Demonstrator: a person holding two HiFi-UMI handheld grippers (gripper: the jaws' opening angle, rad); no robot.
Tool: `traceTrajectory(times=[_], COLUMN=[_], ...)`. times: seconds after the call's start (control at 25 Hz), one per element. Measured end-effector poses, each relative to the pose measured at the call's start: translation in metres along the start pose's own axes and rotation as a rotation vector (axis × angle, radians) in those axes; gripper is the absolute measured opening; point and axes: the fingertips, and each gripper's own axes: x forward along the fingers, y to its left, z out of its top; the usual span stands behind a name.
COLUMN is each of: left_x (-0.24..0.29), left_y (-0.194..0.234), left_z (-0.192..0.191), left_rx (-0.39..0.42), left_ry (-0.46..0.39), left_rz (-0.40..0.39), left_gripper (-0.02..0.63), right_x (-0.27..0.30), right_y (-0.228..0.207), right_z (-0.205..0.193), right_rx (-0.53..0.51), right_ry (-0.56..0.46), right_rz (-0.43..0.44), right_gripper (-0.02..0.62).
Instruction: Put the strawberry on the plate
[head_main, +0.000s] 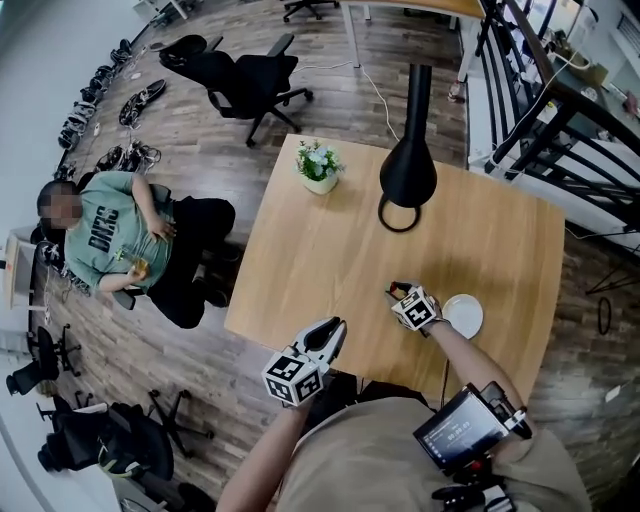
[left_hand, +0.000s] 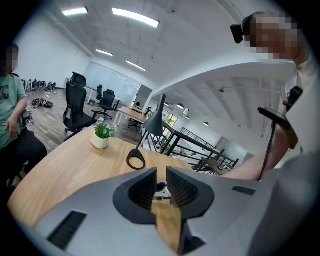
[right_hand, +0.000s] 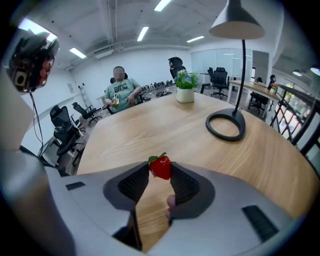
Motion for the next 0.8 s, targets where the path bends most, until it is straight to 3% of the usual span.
traceTrajectory(times=[0.44,0.8], left_x=[0.029,0.050], left_y=[-0.033,-0.062], left_z=[0.002,0.002], left_rx=[0.027,0.037], left_ry=[0.011,0.002], left_rz=[-0.075,-0.138], left_gripper=[0.044,0.044], right_x=[-0.099,-0.197], right_y=[-0.003,-0.002], right_z=[0.067,0.095], right_rx=[0.056,0.081], right_ry=[-0.245,-0.416], right_rz=[-0.063,-0.129], right_gripper=[0.140,0.140])
